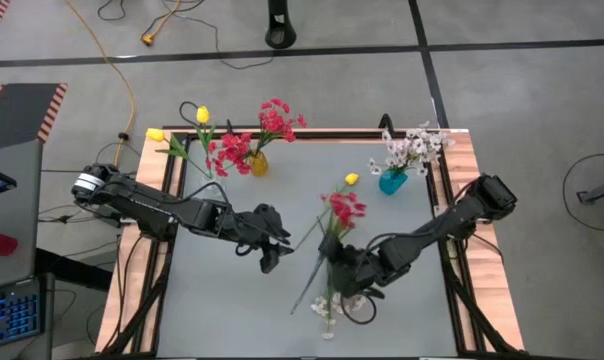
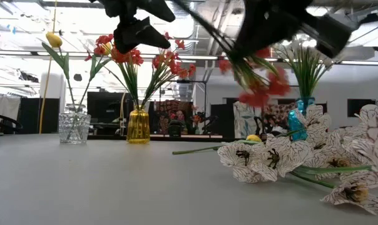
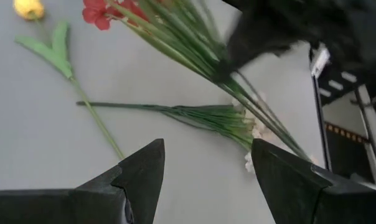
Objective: Sort flowers into vase by color
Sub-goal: Put the red flowers into the yellow vase
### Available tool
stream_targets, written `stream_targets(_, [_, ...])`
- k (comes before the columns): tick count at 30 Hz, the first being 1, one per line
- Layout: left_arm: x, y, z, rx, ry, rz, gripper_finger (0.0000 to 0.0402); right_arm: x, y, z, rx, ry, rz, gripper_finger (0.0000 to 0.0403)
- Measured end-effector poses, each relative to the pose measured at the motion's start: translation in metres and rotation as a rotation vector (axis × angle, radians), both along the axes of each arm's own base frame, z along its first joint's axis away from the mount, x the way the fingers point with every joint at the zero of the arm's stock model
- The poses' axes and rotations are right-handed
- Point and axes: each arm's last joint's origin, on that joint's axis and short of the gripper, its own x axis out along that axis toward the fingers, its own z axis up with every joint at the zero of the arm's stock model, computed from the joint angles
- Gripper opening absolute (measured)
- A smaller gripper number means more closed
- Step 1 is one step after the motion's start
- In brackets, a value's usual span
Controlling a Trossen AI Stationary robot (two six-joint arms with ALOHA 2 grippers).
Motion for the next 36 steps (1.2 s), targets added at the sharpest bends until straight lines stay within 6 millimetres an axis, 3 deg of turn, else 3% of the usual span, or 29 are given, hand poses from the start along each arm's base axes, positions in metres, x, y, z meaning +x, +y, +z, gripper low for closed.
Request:
stream_targets(13, [0.006,-0.002,0.01,-0.156,-0.109,0.069,0.0229,0.019,0.02,0.024,-0.196,-0.197,0.299,0.005])
stream_targets(36, [0.009,-0.003,0.015,-0.332,-0.157,0.148,0.0229,0.027,0.019,0.036,-0.228,-0.306,0.323,0.005])
